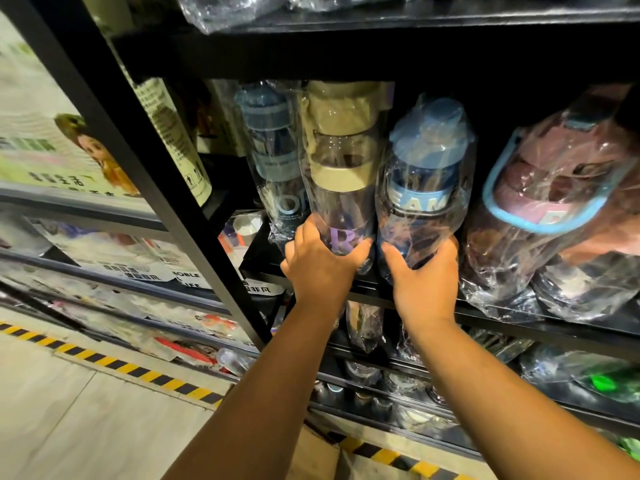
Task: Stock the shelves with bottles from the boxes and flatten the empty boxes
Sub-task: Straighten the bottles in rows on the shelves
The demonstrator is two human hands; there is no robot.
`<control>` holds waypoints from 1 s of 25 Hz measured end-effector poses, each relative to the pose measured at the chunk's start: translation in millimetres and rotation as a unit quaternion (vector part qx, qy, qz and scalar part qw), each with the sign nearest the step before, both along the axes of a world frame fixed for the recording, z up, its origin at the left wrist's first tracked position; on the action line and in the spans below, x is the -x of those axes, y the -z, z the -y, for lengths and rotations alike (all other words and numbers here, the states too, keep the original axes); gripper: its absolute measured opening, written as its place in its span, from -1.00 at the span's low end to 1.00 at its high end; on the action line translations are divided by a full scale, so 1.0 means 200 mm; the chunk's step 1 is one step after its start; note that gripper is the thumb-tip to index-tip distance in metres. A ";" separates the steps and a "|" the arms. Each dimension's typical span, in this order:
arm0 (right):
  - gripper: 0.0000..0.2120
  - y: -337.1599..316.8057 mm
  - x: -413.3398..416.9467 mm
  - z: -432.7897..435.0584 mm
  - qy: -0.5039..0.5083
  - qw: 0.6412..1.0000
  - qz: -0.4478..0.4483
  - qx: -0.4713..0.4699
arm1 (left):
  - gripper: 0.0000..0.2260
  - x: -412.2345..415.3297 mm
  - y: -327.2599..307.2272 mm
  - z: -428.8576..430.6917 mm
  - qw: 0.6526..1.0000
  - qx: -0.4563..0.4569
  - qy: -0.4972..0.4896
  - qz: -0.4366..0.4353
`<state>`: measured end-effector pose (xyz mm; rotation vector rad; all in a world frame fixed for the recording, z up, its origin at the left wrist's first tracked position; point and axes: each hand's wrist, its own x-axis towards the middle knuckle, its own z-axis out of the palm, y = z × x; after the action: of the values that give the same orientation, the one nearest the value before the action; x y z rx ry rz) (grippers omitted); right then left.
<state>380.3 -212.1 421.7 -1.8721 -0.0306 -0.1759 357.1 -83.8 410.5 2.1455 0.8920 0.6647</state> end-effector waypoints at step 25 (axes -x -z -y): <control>-0.27 0.07 0.01 0.05 -0.054 0.997 0.056 0.022 | -0.32 -0.13 -0.01 -0.42 0.990 0.110 -0.053 0.073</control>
<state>377.5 -221.4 407.4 -1.8979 -0.2143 -0.2058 383.9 -0.2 412.0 1.8401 0.9582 0.7297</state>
